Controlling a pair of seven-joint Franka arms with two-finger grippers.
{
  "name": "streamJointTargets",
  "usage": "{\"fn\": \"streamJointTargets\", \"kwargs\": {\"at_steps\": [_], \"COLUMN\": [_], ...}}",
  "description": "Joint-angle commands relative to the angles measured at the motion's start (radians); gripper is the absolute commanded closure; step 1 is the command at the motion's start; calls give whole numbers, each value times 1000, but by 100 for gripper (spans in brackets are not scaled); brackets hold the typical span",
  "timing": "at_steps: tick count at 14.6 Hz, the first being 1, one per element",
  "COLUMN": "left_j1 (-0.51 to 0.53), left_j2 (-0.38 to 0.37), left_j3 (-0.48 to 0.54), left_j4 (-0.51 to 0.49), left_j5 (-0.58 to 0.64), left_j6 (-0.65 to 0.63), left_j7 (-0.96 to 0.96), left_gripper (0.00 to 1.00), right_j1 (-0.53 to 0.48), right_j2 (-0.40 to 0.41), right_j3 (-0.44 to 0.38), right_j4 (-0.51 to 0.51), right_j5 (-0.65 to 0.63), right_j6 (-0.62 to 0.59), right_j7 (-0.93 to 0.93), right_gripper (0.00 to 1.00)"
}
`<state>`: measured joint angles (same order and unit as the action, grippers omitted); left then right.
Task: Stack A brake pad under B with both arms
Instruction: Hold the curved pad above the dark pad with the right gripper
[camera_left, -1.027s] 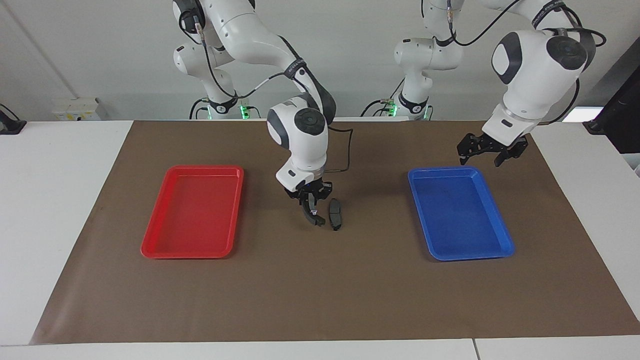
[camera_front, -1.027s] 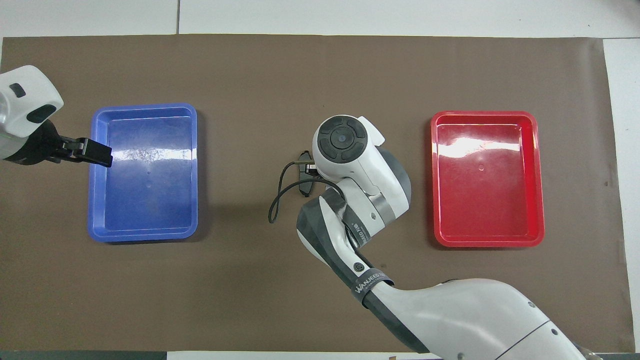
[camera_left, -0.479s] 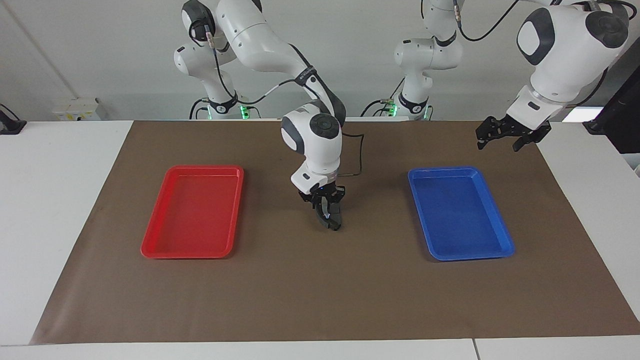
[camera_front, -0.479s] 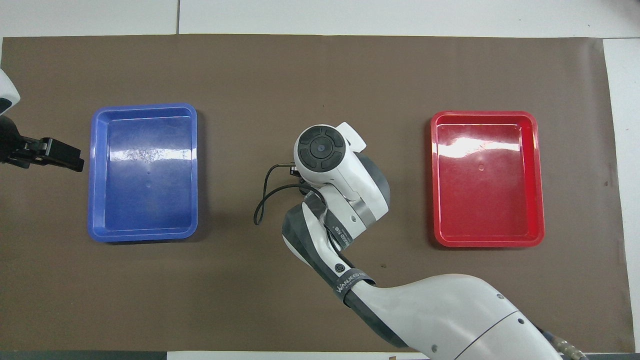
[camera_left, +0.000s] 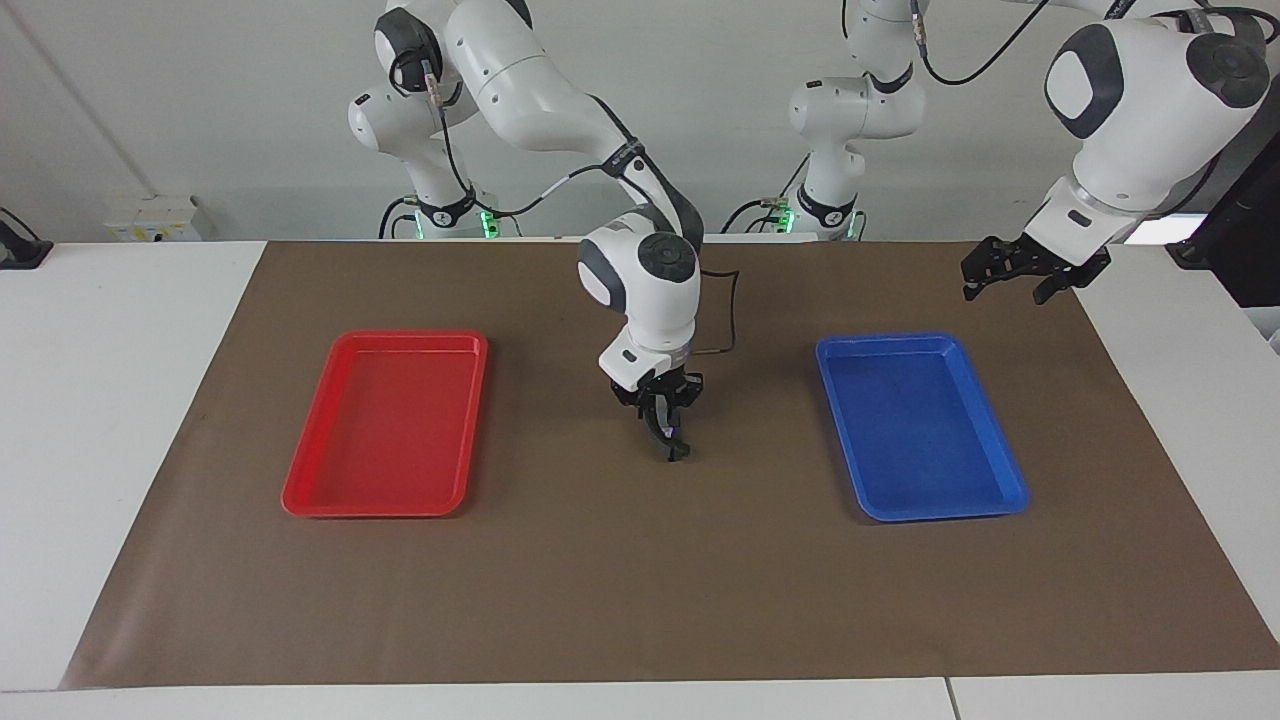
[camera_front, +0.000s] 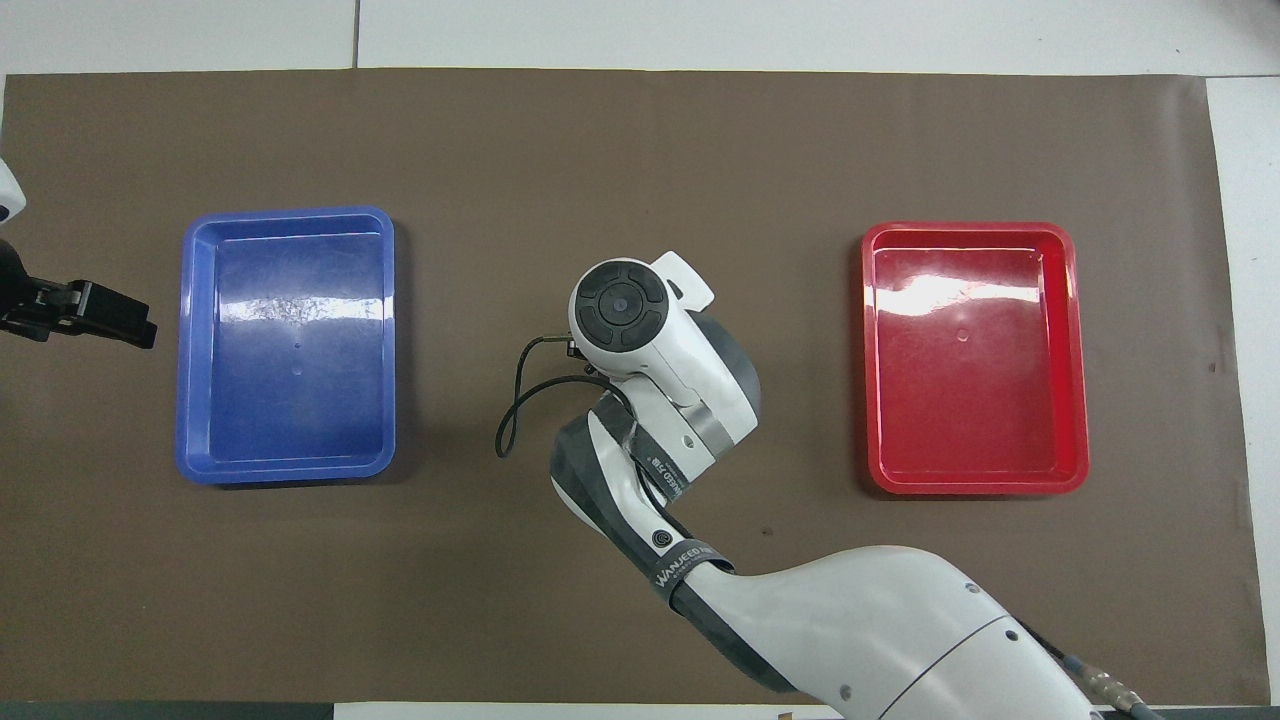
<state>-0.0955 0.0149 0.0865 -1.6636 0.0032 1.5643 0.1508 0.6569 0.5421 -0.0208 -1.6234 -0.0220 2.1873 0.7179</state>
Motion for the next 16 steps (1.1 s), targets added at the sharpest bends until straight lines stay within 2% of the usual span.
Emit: {"fn": "streamJointTargets", "kwargs": {"at_steps": [1, 12, 13, 15, 16], "left_j1": [11, 2, 2, 5, 8], "left_j2": [-10, -10, -10, -10, -10], "left_j3": [-8, -10, -10, -11, -11], "left_j4": [-16, -16, -16, -16, -15], "left_j5": [-3, 0, 0, 0, 0], "left_j6": [2, 3, 2, -4, -6], "left_j7": [19, 4, 4, 4, 4], "left_gripper": [1, 1, 1, 0, 0], "right_j1": [1, -2, -2, -2, -2], "right_j2": [4, 12, 12, 13, 12], "right_j3": [-1, -2, -2, -1, -2], "right_j4": [-3, -21, -23, -36, -41], "right_j5": [-12, -10, -10, -9, -9], "right_j6": [25, 75, 75, 101, 104], "right_j7": [17, 15, 15, 15, 17], "right_gripper": [100, 99, 92, 69, 32]}}
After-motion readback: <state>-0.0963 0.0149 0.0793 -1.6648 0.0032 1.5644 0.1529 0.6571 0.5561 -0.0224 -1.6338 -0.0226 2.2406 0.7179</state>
